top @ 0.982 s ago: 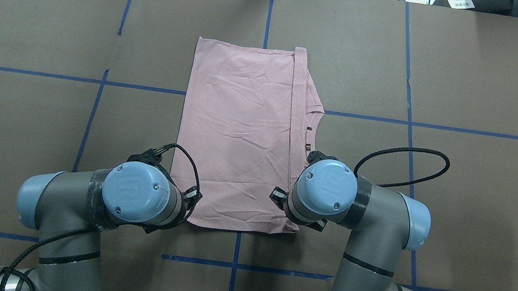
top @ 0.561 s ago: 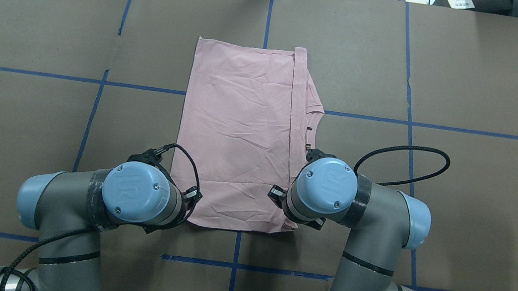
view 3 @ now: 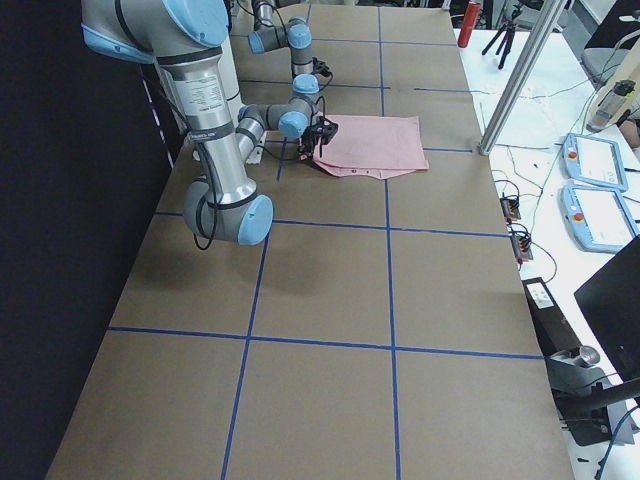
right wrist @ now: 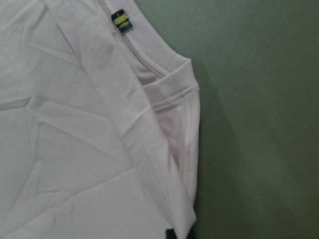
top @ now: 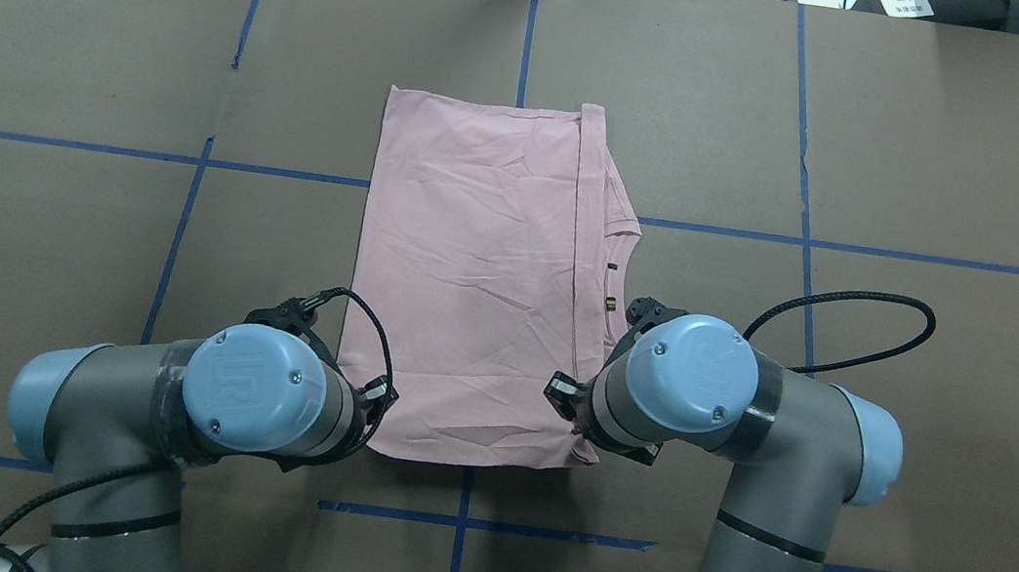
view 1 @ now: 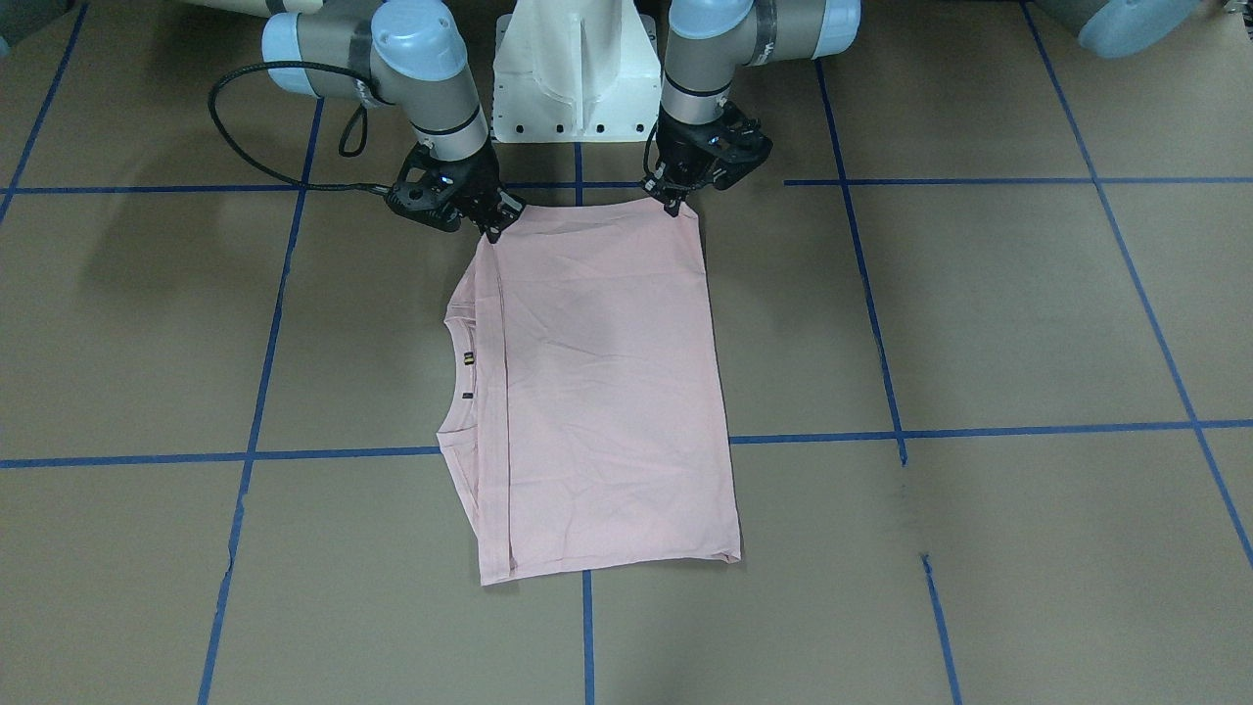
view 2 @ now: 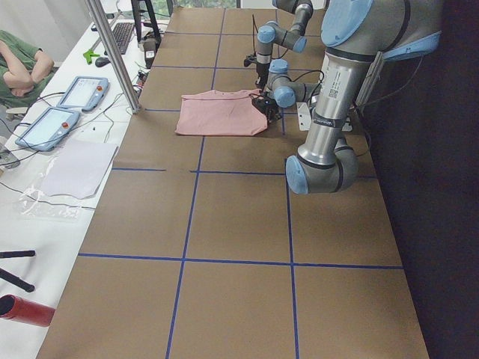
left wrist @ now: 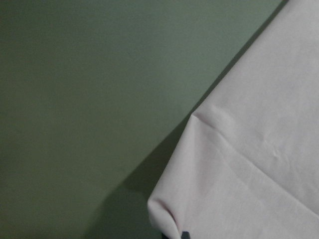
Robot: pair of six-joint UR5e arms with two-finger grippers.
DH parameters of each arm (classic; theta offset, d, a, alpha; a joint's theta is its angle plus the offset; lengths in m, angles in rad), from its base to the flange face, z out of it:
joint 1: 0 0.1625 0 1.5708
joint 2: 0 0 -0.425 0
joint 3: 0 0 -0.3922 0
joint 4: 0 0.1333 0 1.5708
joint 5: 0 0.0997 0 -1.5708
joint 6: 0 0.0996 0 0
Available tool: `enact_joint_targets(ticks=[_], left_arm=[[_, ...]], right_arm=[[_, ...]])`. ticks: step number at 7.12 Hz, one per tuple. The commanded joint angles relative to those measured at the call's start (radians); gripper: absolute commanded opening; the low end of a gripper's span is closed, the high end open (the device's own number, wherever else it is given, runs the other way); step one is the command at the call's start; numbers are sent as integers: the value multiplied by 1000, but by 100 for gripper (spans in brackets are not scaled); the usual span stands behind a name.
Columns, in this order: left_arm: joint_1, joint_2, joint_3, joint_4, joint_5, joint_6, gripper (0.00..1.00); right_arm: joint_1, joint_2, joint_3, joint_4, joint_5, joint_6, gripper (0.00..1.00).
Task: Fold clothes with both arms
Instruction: 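Lift the near edge with both grippers and fold it toward the collar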
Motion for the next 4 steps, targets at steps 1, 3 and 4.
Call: enact_joint_targets(ticks=[1,3,4], left_arm=[[46,-2,-61,60,-4,-1,0],[44,-12,-60,59,-35,13,0],[11,-16,-56,58,-38,74,0]], right_arm=[[-18,-27,64,0,3,0,0],[-3,-18,52,11,7,-9,0],[46,-11,45,9,6,-42,0]])
